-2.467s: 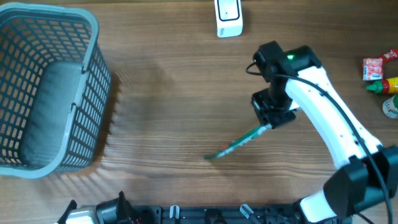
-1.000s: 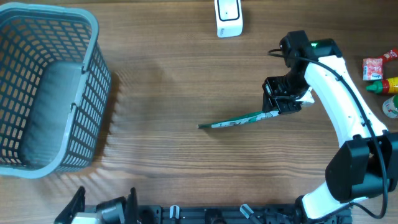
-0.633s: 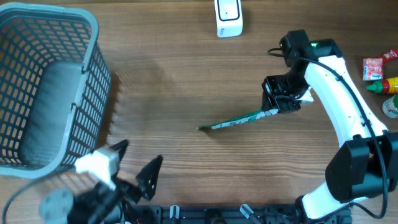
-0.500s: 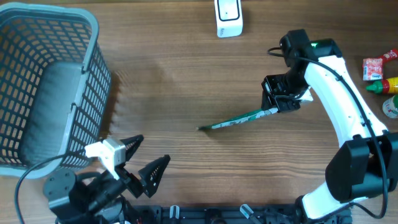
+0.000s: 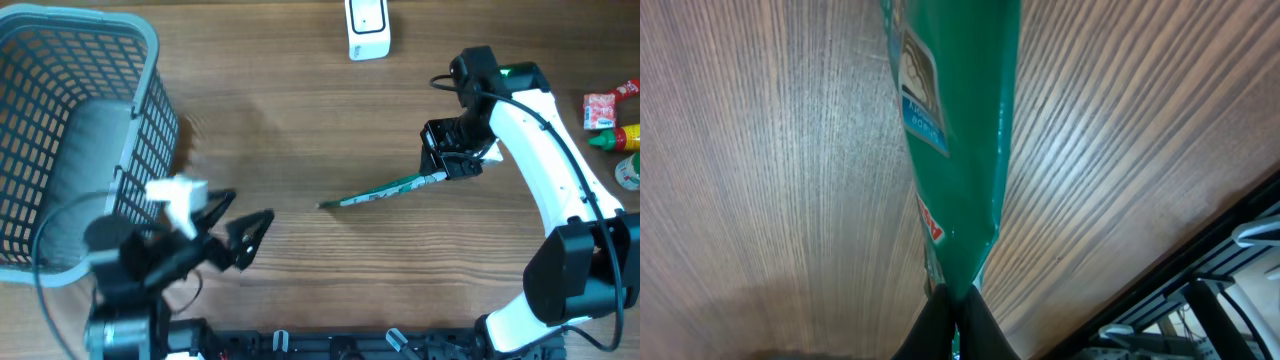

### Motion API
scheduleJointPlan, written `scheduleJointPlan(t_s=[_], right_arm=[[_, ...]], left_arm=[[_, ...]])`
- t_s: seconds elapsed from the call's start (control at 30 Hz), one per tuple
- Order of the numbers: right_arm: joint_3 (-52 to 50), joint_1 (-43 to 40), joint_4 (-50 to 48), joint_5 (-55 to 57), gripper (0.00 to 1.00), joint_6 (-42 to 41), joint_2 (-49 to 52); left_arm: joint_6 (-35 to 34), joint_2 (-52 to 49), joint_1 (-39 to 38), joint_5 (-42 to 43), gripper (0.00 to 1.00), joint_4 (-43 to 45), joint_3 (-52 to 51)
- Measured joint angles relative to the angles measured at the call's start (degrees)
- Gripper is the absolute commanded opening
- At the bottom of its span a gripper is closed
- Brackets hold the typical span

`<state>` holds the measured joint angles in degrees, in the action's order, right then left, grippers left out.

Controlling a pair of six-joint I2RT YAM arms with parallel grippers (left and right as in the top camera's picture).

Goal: Scan the item barcode
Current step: 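Bring the left gripper in and grasp the bag's free end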

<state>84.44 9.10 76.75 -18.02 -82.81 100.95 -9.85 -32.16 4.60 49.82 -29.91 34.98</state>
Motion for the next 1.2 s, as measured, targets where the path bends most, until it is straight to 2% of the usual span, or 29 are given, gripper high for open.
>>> scheduleJointPlan(t_s=[0.03, 0.07, 0.13, 0.27, 0.37, 0.47, 0.57, 0.67, 0.9, 1.13, 1.17, 1.2], right_arm=[[0.0, 0.0, -0.1, 0.0, 0.04, 0.0, 0.0], [0.0, 0.0, -0.1, 0.0, 0.04, 0.0, 0.0], [0.0, 0.0, -0.1, 0.0, 0.04, 0.2, 0.0], [0.0, 0.0, -0.7, 0.0, 0.04, 1.5, 0.0], [0.0, 0.0, -1.0, 0.0, 0.04, 2.2, 0.0], [0.0, 0.0, -1.0, 0.0, 0.04, 3.0, 0.0], [0.0, 0.0, -0.9, -1.1, 0.04, 3.8, 0.0], [0.0, -0.1, -0.8, -3.1, 0.04, 4.7, 0.0], [0.0, -2.2, -0.8, -8.3, 0.04, 6.8, 0.0], [0.0, -3.0, -0.8, -10.3, 0.04, 7.6, 0.0], [0.0, -3.0, -0.8, -10.4, 0.04, 7.7, 0.0], [0.0, -3.0, -0.8, -10.5, 0.04, 7.7, 0.0]], left_arm=[[-1.6, -3.1, -4.0, -4.5, 1.0, 4.0, 0.0], [-2.3, -7.4, -9.5, -7.2, 1.0, 4.8, 0.0], [-4.0, -14.6, -21.9, -18.3, 1.0, 5.5, 1.2], [-4.7, -24.1, -37.1, -33.9, 1.0, 8.2, 1.9], [-4.9, -29.9, -40.4, -40.9, 1.0, 12.8, 2.1], [-4.8, -36.4, -40.6, -44.3, 1.0, 17.5, 2.3], [-2.7, -42.3, -40.7, -44.0, 1.0, 23.2, 2.5], [0.7, -44.1, -41.1, -42.4, 1.0, 25.0, 2.5], [8.8, -44.1, -42.9, -39.0, 1.0, 25.9, 2.5], [13.5, -46.3, -42.9, -34.7, 1.0, 25.7, 2.5], [13.9, -47.8, -42.9, -33.8, 0.99, 26.6, 2.5], [14.0, -49.0, -42.9, -32.9, 0.94, 27.4, 2.5]])
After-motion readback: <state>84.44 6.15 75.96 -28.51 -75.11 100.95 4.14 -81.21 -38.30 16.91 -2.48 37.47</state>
